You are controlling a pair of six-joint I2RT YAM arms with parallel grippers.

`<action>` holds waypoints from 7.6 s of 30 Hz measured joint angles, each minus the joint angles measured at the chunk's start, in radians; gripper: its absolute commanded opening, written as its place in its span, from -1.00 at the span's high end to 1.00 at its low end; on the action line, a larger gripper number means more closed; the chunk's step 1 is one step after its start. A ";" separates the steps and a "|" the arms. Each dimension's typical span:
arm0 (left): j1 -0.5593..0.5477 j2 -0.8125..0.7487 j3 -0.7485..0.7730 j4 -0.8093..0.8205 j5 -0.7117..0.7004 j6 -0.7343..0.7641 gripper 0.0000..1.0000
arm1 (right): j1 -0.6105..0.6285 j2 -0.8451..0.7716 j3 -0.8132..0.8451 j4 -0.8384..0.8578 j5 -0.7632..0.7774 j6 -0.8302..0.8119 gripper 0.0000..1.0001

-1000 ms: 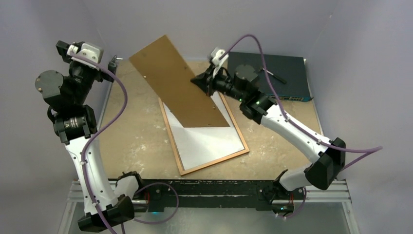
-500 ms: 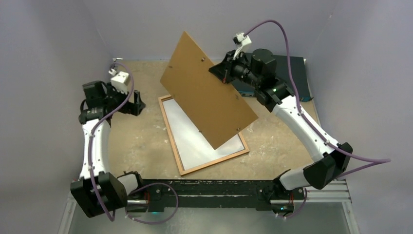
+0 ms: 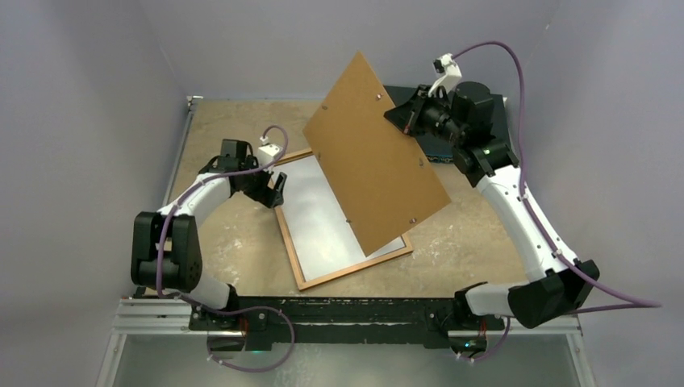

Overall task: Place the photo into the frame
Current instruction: Move the photo frame to the center of the board, then place the photo frame item in the photo frame.

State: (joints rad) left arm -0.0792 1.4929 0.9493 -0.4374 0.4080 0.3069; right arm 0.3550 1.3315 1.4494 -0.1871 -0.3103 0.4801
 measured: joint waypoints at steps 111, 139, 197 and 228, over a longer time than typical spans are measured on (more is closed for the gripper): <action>-0.100 -0.300 -0.016 -0.158 -0.078 -0.132 -0.59 | -0.027 0.305 -0.550 1.139 0.121 0.892 1.00; 0.139 -0.261 0.255 -0.305 -0.017 -0.026 -0.74 | -0.027 0.205 -0.772 1.165 0.083 0.892 1.00; 0.273 0.014 -0.167 -0.105 0.076 0.312 0.95 | 0.198 0.516 -0.779 1.351 0.251 0.866 1.00; 0.207 0.022 -0.142 -0.095 0.062 0.315 1.00 | 0.260 0.516 -0.778 1.353 0.330 0.800 1.00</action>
State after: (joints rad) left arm 0.1276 1.5146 0.8070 -0.5323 0.4698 0.6224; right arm 0.6151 1.8477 0.6716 1.1664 0.0193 1.2804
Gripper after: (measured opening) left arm 0.003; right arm 0.018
